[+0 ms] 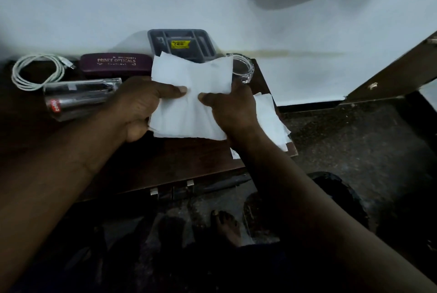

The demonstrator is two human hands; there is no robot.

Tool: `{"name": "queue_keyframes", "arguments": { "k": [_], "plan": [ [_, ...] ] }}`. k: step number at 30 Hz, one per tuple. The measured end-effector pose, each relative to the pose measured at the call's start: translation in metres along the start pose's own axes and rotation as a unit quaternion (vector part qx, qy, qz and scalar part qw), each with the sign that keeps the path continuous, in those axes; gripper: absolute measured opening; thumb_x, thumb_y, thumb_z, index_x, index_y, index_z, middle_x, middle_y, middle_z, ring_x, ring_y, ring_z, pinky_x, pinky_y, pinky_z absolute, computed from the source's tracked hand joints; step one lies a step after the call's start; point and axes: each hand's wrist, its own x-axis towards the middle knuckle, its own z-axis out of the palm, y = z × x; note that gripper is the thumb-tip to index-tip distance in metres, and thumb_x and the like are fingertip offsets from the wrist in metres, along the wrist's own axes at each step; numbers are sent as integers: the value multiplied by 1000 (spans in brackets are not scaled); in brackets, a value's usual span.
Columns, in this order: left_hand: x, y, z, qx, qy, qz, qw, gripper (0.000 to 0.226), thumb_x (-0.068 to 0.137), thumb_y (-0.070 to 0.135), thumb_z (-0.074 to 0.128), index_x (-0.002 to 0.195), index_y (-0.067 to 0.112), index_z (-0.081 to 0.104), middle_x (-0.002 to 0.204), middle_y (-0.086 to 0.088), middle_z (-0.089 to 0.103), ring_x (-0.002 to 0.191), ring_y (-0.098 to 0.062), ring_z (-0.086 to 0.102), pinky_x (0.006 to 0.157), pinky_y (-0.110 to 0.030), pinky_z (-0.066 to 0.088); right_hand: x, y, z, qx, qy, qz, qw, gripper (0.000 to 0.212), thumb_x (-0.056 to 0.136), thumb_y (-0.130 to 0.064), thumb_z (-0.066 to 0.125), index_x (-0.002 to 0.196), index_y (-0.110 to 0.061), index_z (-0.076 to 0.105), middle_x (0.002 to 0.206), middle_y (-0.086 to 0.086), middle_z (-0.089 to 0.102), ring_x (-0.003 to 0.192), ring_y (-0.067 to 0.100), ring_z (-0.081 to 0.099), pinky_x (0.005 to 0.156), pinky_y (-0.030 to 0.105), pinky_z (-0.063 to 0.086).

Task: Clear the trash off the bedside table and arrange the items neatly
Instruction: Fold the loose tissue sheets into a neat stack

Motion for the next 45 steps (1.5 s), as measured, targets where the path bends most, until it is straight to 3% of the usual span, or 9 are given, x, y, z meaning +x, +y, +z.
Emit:
{"name": "queue_keyframes", "arguments": {
  "k": [4, 9, 12, 14, 20, 25, 37, 42, 45],
  "plan": [
    [4, -8, 4, 43, 41, 34, 998, 33, 70, 15, 89, 101, 18, 78, 97, 4, 80, 92, -22, 77, 80, -40, 60, 0, 0, -3, 25, -6, 8, 1000, 36, 76, -16, 88, 110, -15, 73, 110, 2, 78, 105, 26, 73, 98, 47, 58],
    [7, -10, 10, 42, 72, 117, 990, 29, 70, 18, 91, 96, 20, 79, 93, 9, 80, 86, -13, 77, 67, -26, 60, -2, 0, -5, -1, 43, -51, 998, 31, 77, -21, 86, 105, -26, 72, 104, -6, 77, 100, 17, 72, 95, 38, 59],
    [4, -10, 12, 55, 76, 200, 975, 28, 68, 22, 93, 93, 29, 81, 97, 11, 80, 89, -10, 77, 72, -25, 61, 0, 0, -4, -30, 75, -111, 991, 27, 77, -27, 84, 96, -34, 67, 85, -20, 69, 83, 3, 67, 82, 24, 57],
    [4, -15, 12, 60, 58, 216, 973, 29, 70, 19, 92, 94, 31, 81, 98, 11, 80, 90, -10, 77, 72, -23, 61, 1, 4, -4, -38, 71, -110, 991, 32, 76, -27, 84, 105, -28, 72, 87, -17, 70, 88, 8, 70, 84, 28, 59],
    [14, -35, 4, 152, 65, 190, 968, 32, 72, 19, 90, 95, 38, 77, 98, 20, 77, 91, -3, 75, 79, -29, 59, 0, 23, 4, -76, 31, -82, 993, 27, 79, -24, 81, 104, -25, 73, 88, -13, 72, 92, 16, 71, 83, 34, 58],
    [13, -36, 7, 114, 63, 202, 971, 28, 70, 29, 91, 88, 46, 78, 95, 23, 77, 88, -2, 75, 68, -17, 58, 2, 22, 6, -82, 51, -83, 992, 21, 80, -26, 77, 101, -22, 72, 89, -3, 76, 88, 20, 71, 80, 33, 57],
    [20, -32, 14, -27, 20, 98, 995, 44, 73, 16, 88, 116, 16, 77, 114, 0, 78, 105, -23, 75, 96, -44, 56, 13, 5, -25, 38, 1, -18, 999, 31, 83, -22, 85, 112, -15, 79, 107, 2, 80, 104, 23, 75, 98, 49, 59],
    [22, -29, 18, -35, 61, 35, 997, 37, 71, 13, 88, 107, 14, 78, 102, 1, 80, 94, -22, 77, 76, -38, 61, 31, 16, -74, -140, 16, -37, 989, 30, 84, -54, 79, 79, -24, 73, 84, -4, 78, 89, 22, 76, 86, 45, 61],
    [20, -29, 20, -21, 44, -21, 999, 39, 67, 15, 89, 105, 12, 78, 102, -5, 80, 96, -29, 76, 78, -46, 62, 42, 40, -110, -308, 85, -29, 947, 37, 84, -57, 76, 90, -21, 70, 87, -5, 71, 90, 17, 67, 75, 28, 46]
  ]
}}
